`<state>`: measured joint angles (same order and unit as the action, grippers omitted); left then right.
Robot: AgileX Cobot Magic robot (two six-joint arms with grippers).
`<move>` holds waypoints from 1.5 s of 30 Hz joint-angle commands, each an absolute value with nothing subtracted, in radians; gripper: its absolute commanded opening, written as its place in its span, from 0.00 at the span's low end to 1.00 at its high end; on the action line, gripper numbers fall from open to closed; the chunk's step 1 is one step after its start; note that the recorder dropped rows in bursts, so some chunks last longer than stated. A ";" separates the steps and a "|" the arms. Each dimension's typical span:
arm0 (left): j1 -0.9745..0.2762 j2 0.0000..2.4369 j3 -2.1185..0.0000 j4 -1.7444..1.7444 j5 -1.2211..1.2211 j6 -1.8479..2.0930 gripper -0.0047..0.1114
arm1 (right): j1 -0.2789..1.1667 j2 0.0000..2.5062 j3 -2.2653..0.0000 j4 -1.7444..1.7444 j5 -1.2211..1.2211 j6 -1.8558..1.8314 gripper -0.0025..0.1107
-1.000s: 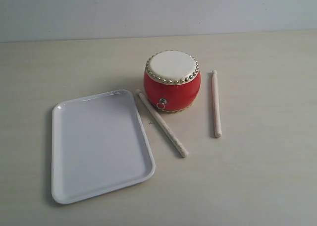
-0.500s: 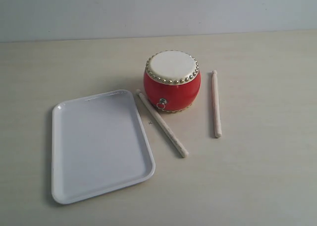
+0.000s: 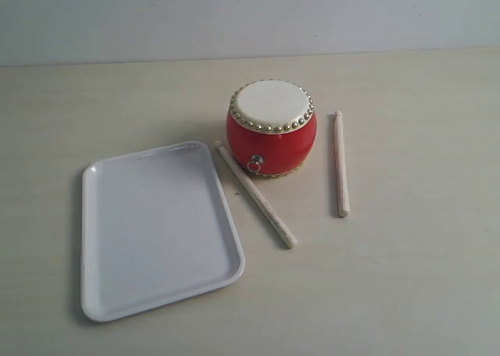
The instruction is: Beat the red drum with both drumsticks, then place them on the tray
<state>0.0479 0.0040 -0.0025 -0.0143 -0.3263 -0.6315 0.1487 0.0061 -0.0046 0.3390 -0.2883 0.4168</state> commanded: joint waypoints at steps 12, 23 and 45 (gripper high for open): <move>0.051 0.031 -0.082 -0.021 0.171 -0.609 0.04 | 0.145 0.289 -0.234 0.331 0.218 0.356 0.02; 0.051 0.111 -0.080 -0.117 0.180 -0.617 0.04 | 0.145 0.796 -0.660 0.386 0.259 -0.084 0.02; -0.034 0.111 -0.080 -0.117 0.222 -0.577 0.04 | 0.592 1.702 -1.185 0.109 0.917 -0.187 0.11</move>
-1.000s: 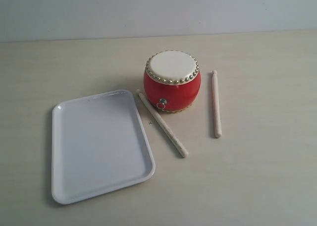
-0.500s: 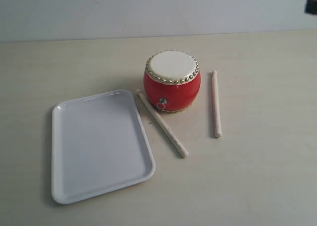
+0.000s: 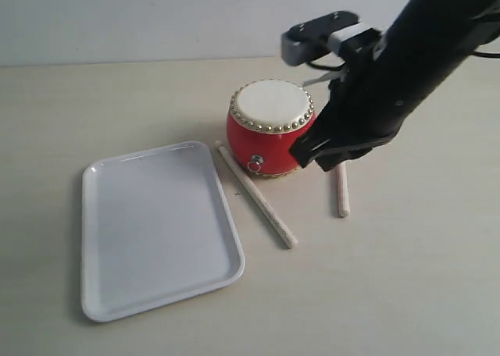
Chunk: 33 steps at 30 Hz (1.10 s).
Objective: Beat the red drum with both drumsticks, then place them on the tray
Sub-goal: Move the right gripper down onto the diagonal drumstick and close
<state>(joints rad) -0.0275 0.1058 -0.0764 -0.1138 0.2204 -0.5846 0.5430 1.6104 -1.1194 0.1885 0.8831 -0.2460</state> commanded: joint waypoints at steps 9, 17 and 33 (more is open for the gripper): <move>-0.034 0.111 -0.080 -0.117 0.222 -0.577 0.04 | 0.666 1.818 -1.220 0.099 0.895 -0.154 0.26; -0.034 0.111 -0.080 -0.117 0.222 -0.577 0.04 | 0.709 1.881 -1.220 0.078 0.764 -0.101 0.36; -0.035 0.111 -0.080 -0.117 0.222 -0.577 0.04 | 0.709 1.994 -1.245 0.020 0.813 -0.040 0.38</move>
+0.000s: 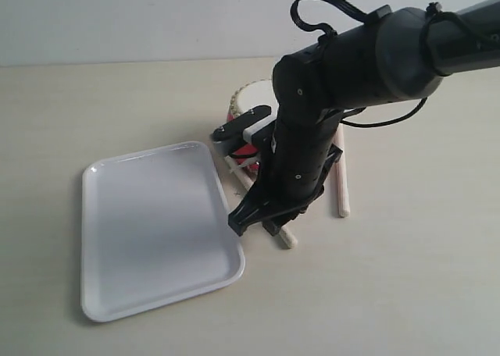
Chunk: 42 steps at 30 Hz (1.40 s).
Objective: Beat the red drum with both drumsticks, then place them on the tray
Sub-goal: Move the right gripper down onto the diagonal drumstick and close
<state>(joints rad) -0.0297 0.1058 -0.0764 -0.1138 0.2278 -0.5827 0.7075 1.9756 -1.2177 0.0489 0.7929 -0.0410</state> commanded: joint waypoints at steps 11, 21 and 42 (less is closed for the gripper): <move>-0.035 0.111 -0.080 -0.117 0.222 -0.577 0.04 | 0.685 2.026 -1.296 0.027 0.828 -0.040 0.39; -0.035 0.111 -0.080 -0.117 0.222 -0.577 0.04 | 0.649 2.029 -1.296 0.118 0.832 -0.103 0.39; -0.035 0.111 -0.080 -0.117 0.222 -0.577 0.04 | 0.649 2.083 -1.296 0.125 0.819 -0.103 0.35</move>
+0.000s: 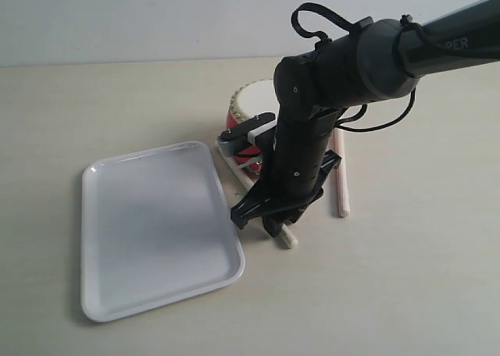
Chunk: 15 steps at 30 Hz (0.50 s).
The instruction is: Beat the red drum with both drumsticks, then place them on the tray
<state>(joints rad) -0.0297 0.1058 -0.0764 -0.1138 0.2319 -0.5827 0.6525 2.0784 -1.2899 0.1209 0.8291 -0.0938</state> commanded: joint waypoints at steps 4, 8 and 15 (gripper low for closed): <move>-0.035 0.111 -0.080 -0.117 0.222 -0.577 0.04 | 0.651 2.099 -1.296 0.125 0.819 -0.099 0.35; -0.035 0.111 -0.080 -0.117 0.222 -0.577 0.04 | 0.651 2.099 -1.296 0.125 0.813 -0.092 0.35; -0.035 0.111 -0.080 -0.117 0.222 -0.577 0.04 | 0.651 2.099 -1.296 0.125 0.824 -0.077 0.23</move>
